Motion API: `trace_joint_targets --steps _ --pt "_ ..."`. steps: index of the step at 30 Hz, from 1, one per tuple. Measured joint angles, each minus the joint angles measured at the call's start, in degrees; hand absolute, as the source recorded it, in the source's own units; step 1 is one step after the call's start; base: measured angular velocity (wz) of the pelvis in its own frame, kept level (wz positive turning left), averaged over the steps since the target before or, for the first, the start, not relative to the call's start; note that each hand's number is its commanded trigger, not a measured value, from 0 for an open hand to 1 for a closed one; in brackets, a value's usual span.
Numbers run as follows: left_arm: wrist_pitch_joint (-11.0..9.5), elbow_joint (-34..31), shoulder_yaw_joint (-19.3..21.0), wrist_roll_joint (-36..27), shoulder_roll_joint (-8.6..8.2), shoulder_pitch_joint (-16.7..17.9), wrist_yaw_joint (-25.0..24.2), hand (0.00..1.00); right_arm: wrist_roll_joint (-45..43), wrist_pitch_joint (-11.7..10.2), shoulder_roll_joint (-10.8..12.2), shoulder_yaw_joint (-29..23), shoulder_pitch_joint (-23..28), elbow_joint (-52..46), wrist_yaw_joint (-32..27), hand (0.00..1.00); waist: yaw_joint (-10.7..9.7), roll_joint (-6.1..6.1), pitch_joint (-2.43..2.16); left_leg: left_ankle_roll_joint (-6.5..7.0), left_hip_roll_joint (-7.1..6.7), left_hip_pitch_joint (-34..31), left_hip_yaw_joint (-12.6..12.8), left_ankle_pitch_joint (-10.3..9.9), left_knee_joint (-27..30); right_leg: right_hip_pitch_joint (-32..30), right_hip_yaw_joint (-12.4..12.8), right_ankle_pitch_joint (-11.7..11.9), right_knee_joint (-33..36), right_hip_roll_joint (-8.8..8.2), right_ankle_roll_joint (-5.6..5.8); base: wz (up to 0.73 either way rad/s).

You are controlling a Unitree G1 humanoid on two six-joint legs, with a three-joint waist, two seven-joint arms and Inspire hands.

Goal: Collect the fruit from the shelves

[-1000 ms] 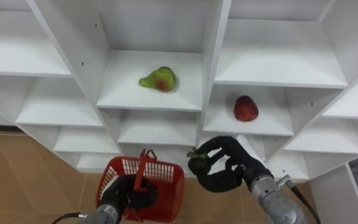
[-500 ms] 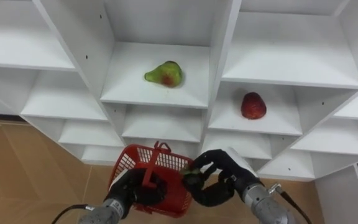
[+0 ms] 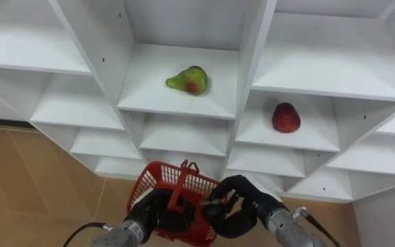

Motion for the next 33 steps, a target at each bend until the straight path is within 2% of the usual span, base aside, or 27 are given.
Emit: trace_joint_targets --steps 3,10,20,21,24,25,33 --pt "-0.07 -0.75 -0.79 0.02 0.16 -0.03 -0.3 1.0 -0.74 0.0 -0.07 0.02 -0.26 0.19 -0.06 1.0 0.01 0.01 0.01 -0.02 -0.01 -0.08 -0.27 0.02 0.03 0.03 -0.26 0.0 0.0 0.01 0.0 0.05" --pt "-0.11 -3.01 -3.41 -0.01 2.01 -0.08 -0.89 1.0 -0.43 -0.02 -0.04 0.42 -2.53 2.24 -1.05 1.0 -0.56 0.46 0.32 -0.11 -0.08 -0.63 -1.13 0.18 0.23 -0.07 -1.27 0.0 -0.07 -0.08 0.0 0.06" --pt "-0.15 -5.48 -3.44 -0.02 2.22 -0.39 -1.13 1.0 -0.37 -0.02 -0.03 1.01 -3.75 2.88 -1.53 1.0 -0.99 0.63 0.44 -0.12 -0.15 -0.64 -1.47 0.21 0.18 -0.03 -1.38 0.0 -0.07 -0.05 0.0 0.0" --pt "-0.15 -5.51 -3.44 -0.02 2.21 -0.38 -1.28 1.0 -0.31 -0.03 -0.02 1.04 -4.2 3.87 -1.73 0.94 -1.01 0.62 0.44 -0.11 -0.15 -0.61 -1.39 0.21 0.11 -0.02 -1.35 0.0 -0.07 -0.08 0.0 0.0" --pt "-0.14 -6.11 -3.47 -0.02 2.18 -0.38 -1.6 1.0 -0.28 -0.03 -0.02 1.04 -5.26 5.93 -2.54 0.15 -1.08 0.59 0.45 -0.08 -0.18 -0.53 -1.14 0.3 -0.07 -0.02 -1.31 0.0 -0.07 -0.03 0.0 0.0" --pt "-0.15 -6.17 -3.48 -0.02 2.0 -0.48 -1.8 1.0 -0.31 -0.03 0.1 1.04 -5.81 7.28 -2.9 0.0 -1.09 0.59 0.45 -0.08 -0.18 -0.5 -1.13 0.3 -0.08 0.0 -1.27 0.0 -0.07 -0.04 0.0 0.0" --pt "-0.26 -6.09 -4.57 0.05 1.73 -0.5 -2.55 1.0 -0.31 -0.03 0.33 0.95 -6.42 10.22 -3.34 0.0 -1.23 0.69 0.46 -0.14 -0.18 -0.4 -1.41 0.35 -0.13 0.12 -1.24 0.0 -0.13 0.02 0.0 0.0"
